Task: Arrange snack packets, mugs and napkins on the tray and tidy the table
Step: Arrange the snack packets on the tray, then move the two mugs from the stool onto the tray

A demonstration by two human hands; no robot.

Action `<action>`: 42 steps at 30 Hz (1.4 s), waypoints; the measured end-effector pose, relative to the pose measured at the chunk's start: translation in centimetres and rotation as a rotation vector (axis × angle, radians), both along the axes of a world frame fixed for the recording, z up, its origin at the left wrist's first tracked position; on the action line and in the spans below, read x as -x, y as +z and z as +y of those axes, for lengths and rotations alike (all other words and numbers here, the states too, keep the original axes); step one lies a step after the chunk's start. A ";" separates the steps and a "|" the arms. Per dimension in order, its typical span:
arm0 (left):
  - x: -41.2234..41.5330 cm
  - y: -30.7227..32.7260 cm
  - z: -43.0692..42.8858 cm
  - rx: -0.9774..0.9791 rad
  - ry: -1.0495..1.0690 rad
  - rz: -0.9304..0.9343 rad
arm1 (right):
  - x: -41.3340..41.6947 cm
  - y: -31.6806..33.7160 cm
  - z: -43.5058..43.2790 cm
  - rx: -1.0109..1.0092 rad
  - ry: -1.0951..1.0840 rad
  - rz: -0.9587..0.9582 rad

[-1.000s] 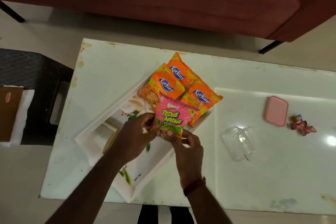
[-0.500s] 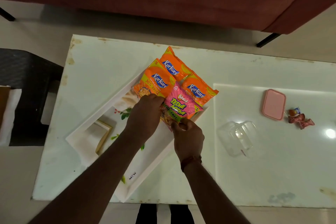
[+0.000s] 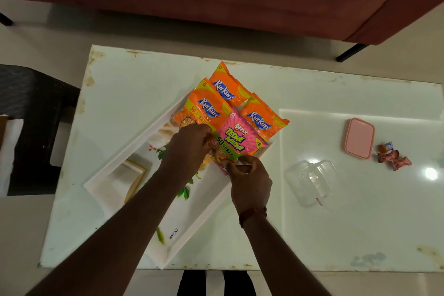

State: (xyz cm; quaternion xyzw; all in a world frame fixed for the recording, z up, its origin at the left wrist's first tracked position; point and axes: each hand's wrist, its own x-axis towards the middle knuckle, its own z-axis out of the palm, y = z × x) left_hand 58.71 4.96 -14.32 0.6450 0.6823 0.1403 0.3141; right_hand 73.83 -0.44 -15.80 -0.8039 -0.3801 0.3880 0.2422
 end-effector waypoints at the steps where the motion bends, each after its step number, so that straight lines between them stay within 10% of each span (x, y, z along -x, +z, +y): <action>1: 0.1 0.3 -0.2 -0.010 0.011 0.007 | -0.1 0.4 -0.3 -0.016 -0.010 0.001; 12: 3.3 2.9 -12.2 0.151 -0.042 0.145 | 0.3 2.9 -5.3 -0.359 0.565 -0.510; 27: 9.0 8.0 -19.7 -0.041 0.359 0.171 | 5.9 6.9 -6.5 -0.336 0.883 -0.402; 42: 33.6 13.6 -21.2 -0.311 0.541 0.242 | 32.3 13.1 -6.5 -0.597 1.034 -0.205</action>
